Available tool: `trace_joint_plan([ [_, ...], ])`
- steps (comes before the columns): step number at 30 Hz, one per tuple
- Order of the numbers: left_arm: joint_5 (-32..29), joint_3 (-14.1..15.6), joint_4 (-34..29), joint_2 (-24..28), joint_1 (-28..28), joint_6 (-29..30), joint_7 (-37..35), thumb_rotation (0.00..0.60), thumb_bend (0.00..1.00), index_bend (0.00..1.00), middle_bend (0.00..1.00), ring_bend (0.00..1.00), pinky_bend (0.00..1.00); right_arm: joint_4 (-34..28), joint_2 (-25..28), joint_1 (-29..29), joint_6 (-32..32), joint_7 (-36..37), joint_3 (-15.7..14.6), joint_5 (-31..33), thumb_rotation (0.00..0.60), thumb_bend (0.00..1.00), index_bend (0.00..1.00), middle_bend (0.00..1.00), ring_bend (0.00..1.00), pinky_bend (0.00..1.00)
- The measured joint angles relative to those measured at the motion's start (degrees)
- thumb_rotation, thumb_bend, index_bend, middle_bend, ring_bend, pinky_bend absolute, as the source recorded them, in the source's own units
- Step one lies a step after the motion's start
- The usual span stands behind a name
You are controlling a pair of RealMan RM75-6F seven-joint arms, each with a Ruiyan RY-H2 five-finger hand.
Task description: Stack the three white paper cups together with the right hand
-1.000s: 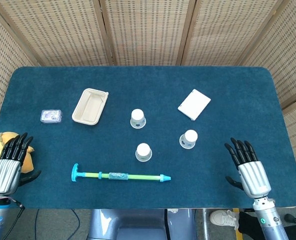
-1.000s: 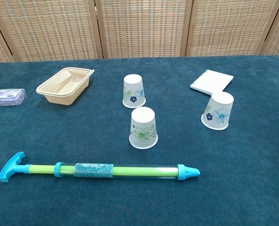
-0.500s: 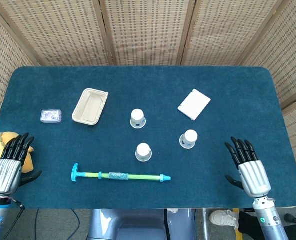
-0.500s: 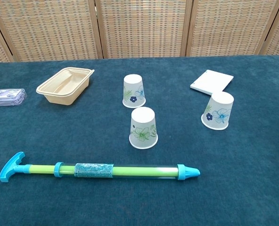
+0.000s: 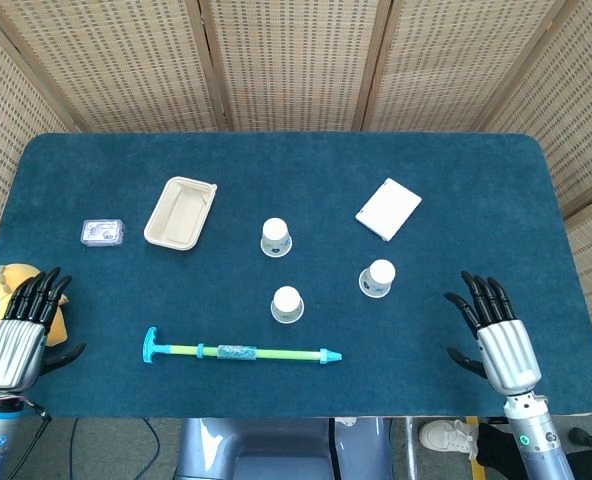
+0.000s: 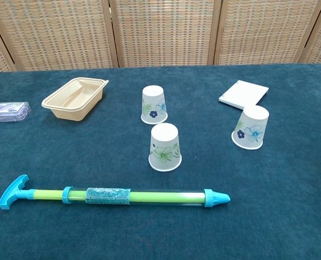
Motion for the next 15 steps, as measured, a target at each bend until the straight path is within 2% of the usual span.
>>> trace_joint_plan([
  [9, 0.01, -0.25, 0.06, -0.11, -0.08, -0.13, 0.07, 0.6, 0.0, 0.0, 0.0, 0.0, 0.06, -1.46, 1.19, 4.97, -7.8, 2.28, 3.35, 3.85, 0.6, 0.13, 0.22, 0.02, 0.0, 0.16],
  [15, -0.36, -0.27, 0.51, -0.37, -0.38, -1.07, 0.23, 0.6, 0.0, 0.0, 0.0, 0.0, 0.06, -3.74, 2.8, 10.1, -17.76, 1.32, 6.72, 10.55, 0.6, 0.14, 0.17, 0.0, 0.0, 0.15],
])
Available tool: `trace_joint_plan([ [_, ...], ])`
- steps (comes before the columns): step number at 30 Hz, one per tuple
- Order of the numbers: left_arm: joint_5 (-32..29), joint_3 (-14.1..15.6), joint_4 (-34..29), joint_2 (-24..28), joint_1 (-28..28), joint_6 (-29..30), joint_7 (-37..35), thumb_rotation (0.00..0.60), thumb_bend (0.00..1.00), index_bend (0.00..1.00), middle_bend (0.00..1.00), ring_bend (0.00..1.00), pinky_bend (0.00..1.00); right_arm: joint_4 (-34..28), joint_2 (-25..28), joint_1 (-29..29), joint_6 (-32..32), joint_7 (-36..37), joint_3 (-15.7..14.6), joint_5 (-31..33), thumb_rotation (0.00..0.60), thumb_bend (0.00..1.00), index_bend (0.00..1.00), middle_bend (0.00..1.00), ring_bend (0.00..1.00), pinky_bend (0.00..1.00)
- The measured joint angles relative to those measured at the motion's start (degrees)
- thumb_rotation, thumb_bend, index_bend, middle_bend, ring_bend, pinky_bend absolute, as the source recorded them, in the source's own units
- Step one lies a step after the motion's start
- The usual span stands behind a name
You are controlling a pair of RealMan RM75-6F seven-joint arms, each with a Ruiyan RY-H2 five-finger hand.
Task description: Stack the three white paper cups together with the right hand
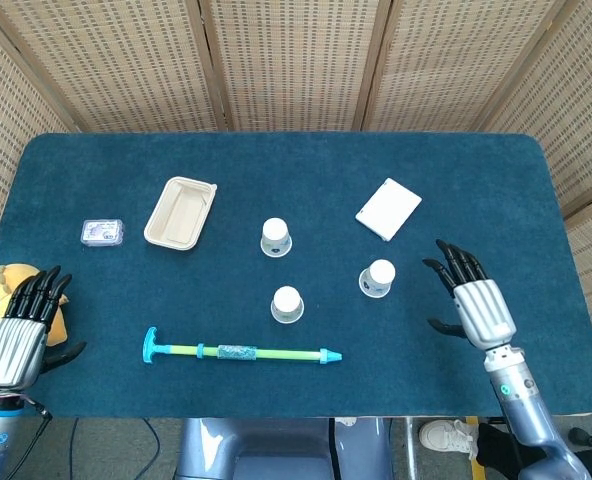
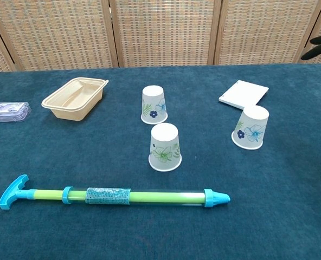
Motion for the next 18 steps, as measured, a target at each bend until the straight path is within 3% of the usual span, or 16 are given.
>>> trace_joint_plan([
  [10, -0.46, -0.14, 0.38, -0.2, -0.28, -0.75, -0.14, 0.6, 0.0, 0.0, 0.0, 0.0, 0.06, 1.56, -1.1, 9.4, -16.27, -2.49, 3.92, 14.29, 0.6, 0.14, 0.21, 0.0, 0.0, 0.16],
  [18, -0.2, -0.06, 0.57, 0.02, -0.38, -0.78, -0.76, 0.6, 0.0, 0.0, 0.0, 0.0, 0.06, 6.12, -4.36, 12.68, -19.99, -3.16, 4.58, 18.85, 0.6, 0.15, 0.26, 0.01, 0.0, 0.16],
])
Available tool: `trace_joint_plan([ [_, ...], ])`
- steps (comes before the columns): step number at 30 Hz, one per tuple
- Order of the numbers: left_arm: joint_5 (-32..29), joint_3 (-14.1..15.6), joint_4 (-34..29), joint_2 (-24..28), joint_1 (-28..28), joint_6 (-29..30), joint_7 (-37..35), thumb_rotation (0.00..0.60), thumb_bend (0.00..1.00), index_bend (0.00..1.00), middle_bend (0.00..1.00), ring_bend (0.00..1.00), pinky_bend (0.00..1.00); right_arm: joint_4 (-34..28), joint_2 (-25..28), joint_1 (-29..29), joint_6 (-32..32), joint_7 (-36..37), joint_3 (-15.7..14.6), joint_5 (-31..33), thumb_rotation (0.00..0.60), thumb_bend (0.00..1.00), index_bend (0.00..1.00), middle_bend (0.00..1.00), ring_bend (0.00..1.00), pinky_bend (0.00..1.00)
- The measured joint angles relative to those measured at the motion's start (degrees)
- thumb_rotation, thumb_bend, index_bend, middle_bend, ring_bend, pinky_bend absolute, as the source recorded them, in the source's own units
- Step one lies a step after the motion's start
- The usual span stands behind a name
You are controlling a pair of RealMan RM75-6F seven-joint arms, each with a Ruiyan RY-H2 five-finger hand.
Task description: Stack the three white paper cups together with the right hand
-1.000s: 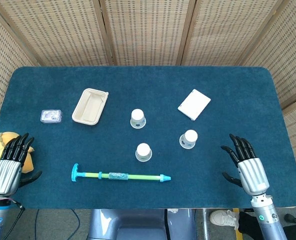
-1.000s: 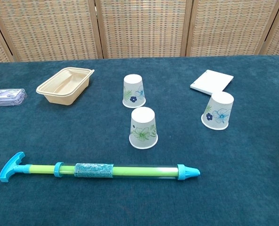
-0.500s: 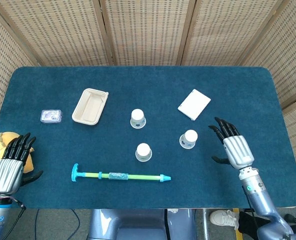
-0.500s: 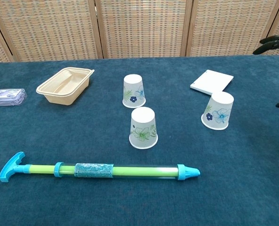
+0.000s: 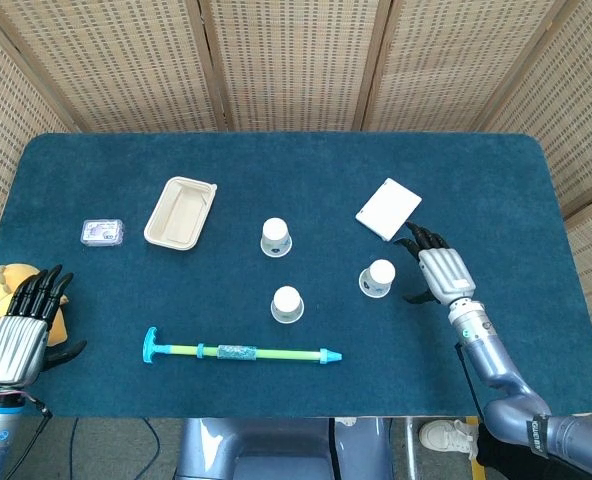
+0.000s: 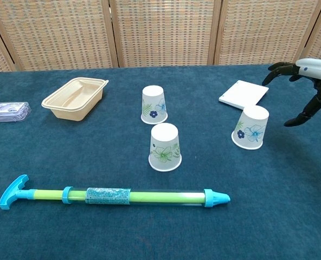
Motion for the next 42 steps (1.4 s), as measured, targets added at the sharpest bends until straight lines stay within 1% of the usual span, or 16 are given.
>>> trace_joint_plan([
  [7, 0.52, 0.2, 0.2, -0.06, -0.12, 0.1, -0.16, 0.6, 0.0, 0.0, 0.0, 0.0, 0.06, 3.21, -2.02, 1.2, -1.96, 0.66, -0.84, 1.48, 0.6, 0.15, 0.29, 0.02, 0.0, 0.16],
  [19, -0.27, 0.06, 0.73, -0.35, -0.56, -1.13, 0.09, 0.6, 0.0, 0.0, 0.0, 0.0, 0.06, 8.85, -5.72, 4.85, -5.7, 1.59, -0.54, 3.45, 0.6, 0.18, 0.34, 0.05, 0.0, 0.18],
  [22, -0.47, -0.04, 0.87, -0.41, -0.64, -1.28, -0.02, 0.6, 0.0, 0.0, 0.0, 0.0, 0.06, 10.42, -6.77, 5.42, -6.17, 1.73, -0.64, 3.73, 0.6, 0.2, 0.38, 0.06, 0.0, 0.19],
  [26, -0.67, -0.07, 1.06, -0.49, -0.74, -1.53, -0.07, 0.6, 0.0, 0.0, 0.0, 0.0, 0.06, 12.31, -8.14, 5.89, -6.11, 2.19, -0.73, 3.75, 0.6, 0.24, 0.47, 0.1, 0.0, 0.21],
  [28, -0.73, -0.05, 1.12, -0.52, -0.79, -1.66, -0.15, 0.6, 0.0, 0.0, 0.0, 0.0, 0.06, 13.07, -8.67, 6.04, -5.81, 2.62, -0.79, 3.51, 0.6, 0.25, 0.5, 0.11, 0.0, 0.22],
  [33, -0.84, -0.05, 1.11, -0.54, -0.85, -1.76, -0.09, 0.6, 0.0, 0.0, 0.0, 0.0, 0.06, 12.42, -8.39, 6.08, -4.51, 2.95, -0.74, 2.63, 0.6, 0.25, 0.55, 0.13, 0.0, 0.23],
  [36, -0.9, -0.06, 1.05, -0.51, -0.85, -1.76, -0.19, 0.6, 0.0, 0.0, 0.0, 0.0, 0.06, 10.75, -7.54, 6.06, -3.46, 2.88, -0.44, 2.11, 0.6, 0.25, 0.55, 0.13, 0.0, 0.23],
  [39, -0.94, -0.09, 0.96, -0.45, -0.8, -1.63, -0.08, 0.6, 0.0, 0.0, 0.0, 0.0, 0.06, 8.0, -6.26, 6.14, -2.32, 2.62, 0.45, 2.06, 0.6, 0.25, 0.55, 0.13, 0.0, 0.23],
  [42, -1.01, -0.17, 0.81, -0.36, -0.72, -1.42, -0.12, 0.6, 0.0, 0.0, 0.0, 0.0, 0.06, 4.47, -4.86, 6.41, -1.34, 2.27, 1.97, 2.64, 0.6, 0.25, 0.56, 0.13, 0.01, 0.23],
])
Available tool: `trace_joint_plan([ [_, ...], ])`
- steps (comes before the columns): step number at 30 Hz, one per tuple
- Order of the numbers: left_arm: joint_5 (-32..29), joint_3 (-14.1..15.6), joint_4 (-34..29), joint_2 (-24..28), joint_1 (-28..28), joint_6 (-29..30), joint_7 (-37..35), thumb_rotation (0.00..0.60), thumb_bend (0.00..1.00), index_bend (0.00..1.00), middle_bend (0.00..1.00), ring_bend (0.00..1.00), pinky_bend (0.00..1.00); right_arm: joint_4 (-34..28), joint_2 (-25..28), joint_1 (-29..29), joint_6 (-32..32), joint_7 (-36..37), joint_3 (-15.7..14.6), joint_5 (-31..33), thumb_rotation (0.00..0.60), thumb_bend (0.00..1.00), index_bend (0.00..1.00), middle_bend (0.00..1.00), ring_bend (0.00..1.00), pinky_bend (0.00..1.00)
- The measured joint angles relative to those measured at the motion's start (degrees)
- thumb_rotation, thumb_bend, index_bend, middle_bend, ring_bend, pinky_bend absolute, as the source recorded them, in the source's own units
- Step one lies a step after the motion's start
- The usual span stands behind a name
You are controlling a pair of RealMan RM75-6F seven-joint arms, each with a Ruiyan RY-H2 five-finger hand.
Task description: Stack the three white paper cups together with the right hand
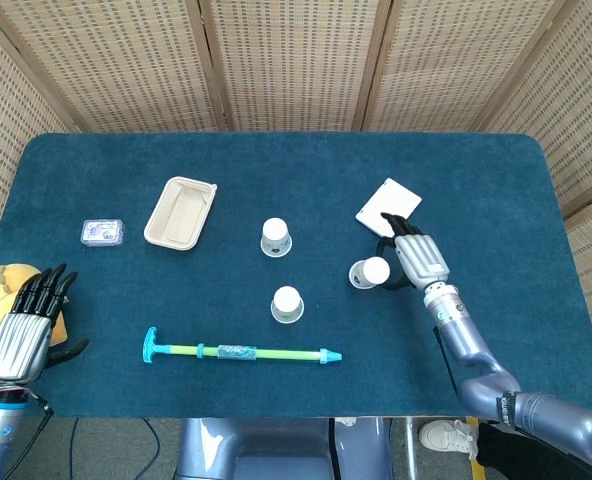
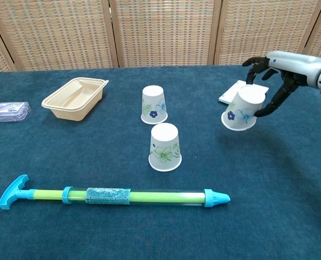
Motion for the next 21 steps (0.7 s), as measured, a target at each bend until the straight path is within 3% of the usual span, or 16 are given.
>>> trace_joint_plan([
  [11, -1.25, -0.49, 0.08, 0.61, -0.12, -0.67, -1.87, 0.6, 0.0, 0.0, 0.0, 0.0, 0.06, -7.01, 1.34, 6.43, 0.59, -8.56, 5.47, 7.14, 0.6, 0.25, 0.57, 0.14, 0.01, 0.24],
  [21, -2.97, -1.07, 1.03, 0.46, -0.73, -2.42, -2.84, 0.6, 0.0, 0.0, 0.0, 0.0, 0.06, -1.07, -6.16, 15.31, -1.34, -12.53, 8.07, 13.49, 0.6, 0.25, 0.57, 0.15, 0.02, 0.24],
])
